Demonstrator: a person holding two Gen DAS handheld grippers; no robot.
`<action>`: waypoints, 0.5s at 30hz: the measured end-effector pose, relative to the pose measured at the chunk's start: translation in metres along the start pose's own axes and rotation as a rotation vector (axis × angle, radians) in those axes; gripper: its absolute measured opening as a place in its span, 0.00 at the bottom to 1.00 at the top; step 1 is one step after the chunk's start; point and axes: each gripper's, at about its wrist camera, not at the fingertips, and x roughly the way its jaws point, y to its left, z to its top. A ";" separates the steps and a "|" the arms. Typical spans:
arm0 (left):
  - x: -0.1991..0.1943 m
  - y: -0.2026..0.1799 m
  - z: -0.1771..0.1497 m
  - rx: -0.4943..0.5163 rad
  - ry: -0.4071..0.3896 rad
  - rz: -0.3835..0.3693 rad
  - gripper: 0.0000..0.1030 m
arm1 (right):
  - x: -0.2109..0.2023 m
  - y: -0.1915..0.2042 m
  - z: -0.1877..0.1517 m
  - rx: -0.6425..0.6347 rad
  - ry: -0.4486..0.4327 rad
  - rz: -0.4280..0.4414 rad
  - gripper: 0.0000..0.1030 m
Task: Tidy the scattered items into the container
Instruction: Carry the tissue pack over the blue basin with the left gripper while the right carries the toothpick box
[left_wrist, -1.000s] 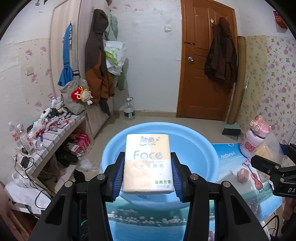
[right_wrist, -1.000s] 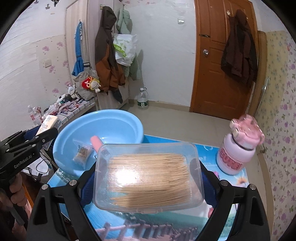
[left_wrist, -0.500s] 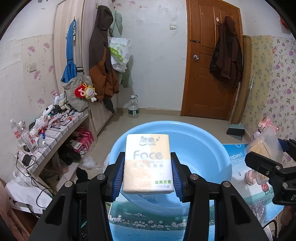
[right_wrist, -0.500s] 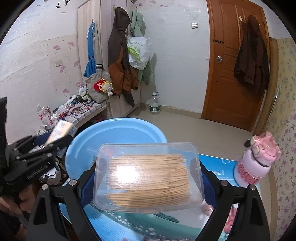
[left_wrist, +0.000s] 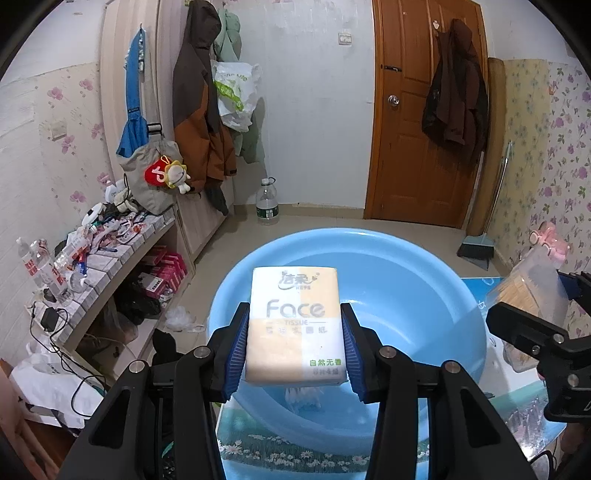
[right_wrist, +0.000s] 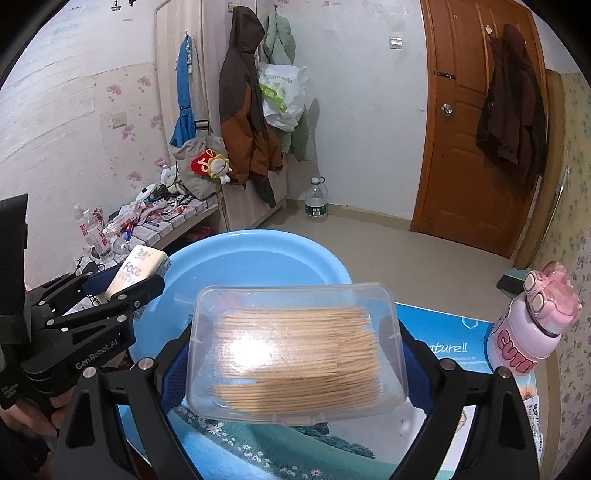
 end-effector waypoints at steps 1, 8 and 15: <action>0.003 -0.001 -0.001 0.002 0.006 0.000 0.43 | 0.002 -0.001 0.000 0.001 0.004 -0.001 0.90; 0.025 -0.009 -0.009 0.018 0.055 -0.002 0.43 | 0.020 -0.002 -0.003 0.008 0.036 -0.004 0.90; 0.037 -0.015 -0.019 0.026 0.099 -0.007 0.44 | 0.031 -0.004 -0.004 0.010 0.052 -0.002 0.90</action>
